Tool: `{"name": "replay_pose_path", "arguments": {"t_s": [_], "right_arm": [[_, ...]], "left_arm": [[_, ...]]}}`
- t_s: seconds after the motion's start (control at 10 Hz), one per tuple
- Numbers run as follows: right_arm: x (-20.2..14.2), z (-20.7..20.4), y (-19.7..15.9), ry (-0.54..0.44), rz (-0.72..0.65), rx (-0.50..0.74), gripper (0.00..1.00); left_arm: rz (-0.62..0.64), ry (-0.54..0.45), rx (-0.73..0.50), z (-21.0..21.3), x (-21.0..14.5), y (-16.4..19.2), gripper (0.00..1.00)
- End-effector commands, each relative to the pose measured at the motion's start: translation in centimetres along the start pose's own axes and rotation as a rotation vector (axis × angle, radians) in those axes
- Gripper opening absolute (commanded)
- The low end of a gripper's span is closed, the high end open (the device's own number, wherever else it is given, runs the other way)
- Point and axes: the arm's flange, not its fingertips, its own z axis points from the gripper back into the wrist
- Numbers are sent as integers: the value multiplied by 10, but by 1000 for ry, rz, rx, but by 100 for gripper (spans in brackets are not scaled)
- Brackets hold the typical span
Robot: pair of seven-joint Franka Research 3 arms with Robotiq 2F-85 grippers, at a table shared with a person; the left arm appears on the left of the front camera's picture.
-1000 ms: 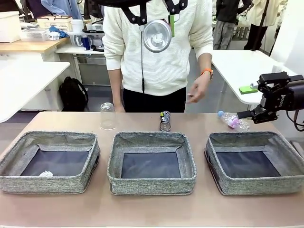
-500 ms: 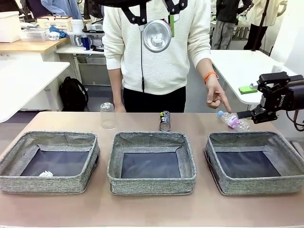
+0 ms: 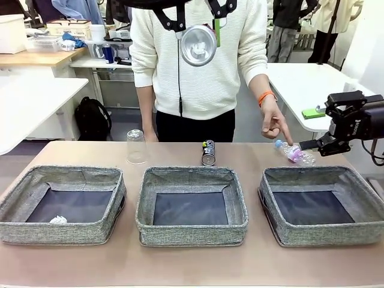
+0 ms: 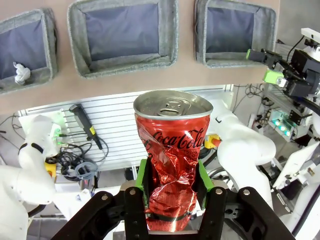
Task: Sort the waste into the appropriate baskets.
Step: Place the picked waste into the Fabric basket indicated by the person.
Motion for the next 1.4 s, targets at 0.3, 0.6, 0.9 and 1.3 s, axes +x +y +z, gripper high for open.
{"name": "replay_pose_path", "arguments": {"t_s": [0.3,0.6,0.9,1.3], "right_arm": [[-56,143,-18,-111,31,-165,100],[-106,198,-26,-131,-1,-238,100],[-111,205,-28,-167,-32,-239,100],[-111,205,-28,-167,-32,-239,100]], "left_arm": [[-125,-128,-84,-115,4,-58,42],[-223,-146,-154,-185,34,-117,42],[-193,-127,-125,-260,82,-167,42],[-146,-80,-58,-315,132,-206,42]]}}
